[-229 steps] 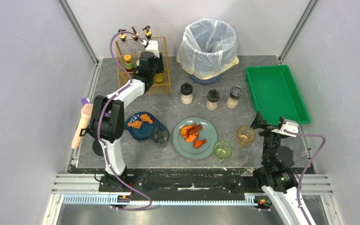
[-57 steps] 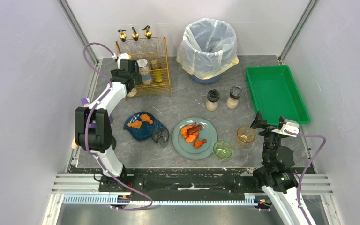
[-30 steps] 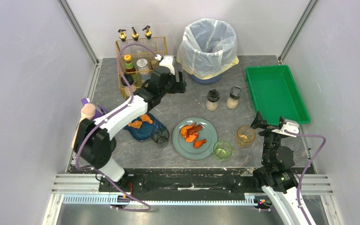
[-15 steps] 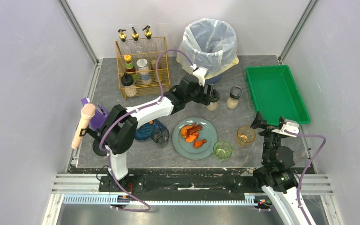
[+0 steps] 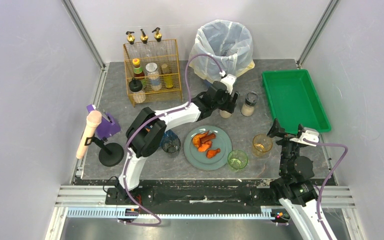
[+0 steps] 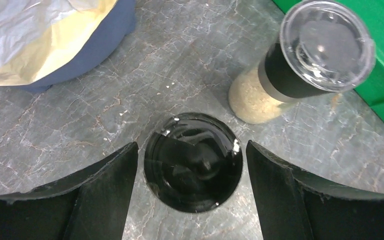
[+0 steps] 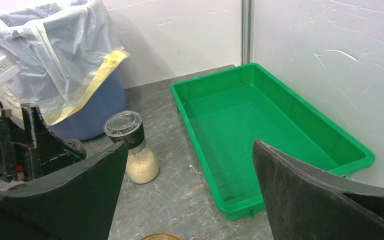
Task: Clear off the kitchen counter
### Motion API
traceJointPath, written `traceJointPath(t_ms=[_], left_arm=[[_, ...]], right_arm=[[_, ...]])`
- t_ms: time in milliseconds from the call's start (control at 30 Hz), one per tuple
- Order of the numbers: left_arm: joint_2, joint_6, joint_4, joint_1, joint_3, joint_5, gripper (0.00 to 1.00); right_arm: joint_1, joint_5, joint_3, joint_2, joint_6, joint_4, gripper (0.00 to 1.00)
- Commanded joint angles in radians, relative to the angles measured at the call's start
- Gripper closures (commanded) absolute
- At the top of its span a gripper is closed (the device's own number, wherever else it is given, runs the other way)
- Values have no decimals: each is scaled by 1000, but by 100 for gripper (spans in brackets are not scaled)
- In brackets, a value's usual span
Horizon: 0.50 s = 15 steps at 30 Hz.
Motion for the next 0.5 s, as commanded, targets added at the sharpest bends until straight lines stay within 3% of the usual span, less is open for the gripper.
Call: traceJointPath(t_ms=[0, 133, 333, 467], left_arm=[[48, 14, -3, -8, 79, -65, 17], [57, -1, -13, -9, 95, -77, 27], [-28, 4, -31, -9, 44, -115, 56], [-122, 11, -67, -9, 3, -149, 68]], right_arm=[[4, 7, 24, -168, -1, 14, 2], [4, 8, 23, -168, -1, 11, 2], [3, 6, 24, -168, -1, 11, 2], [4, 6, 26, -168, 1, 10, 2]])
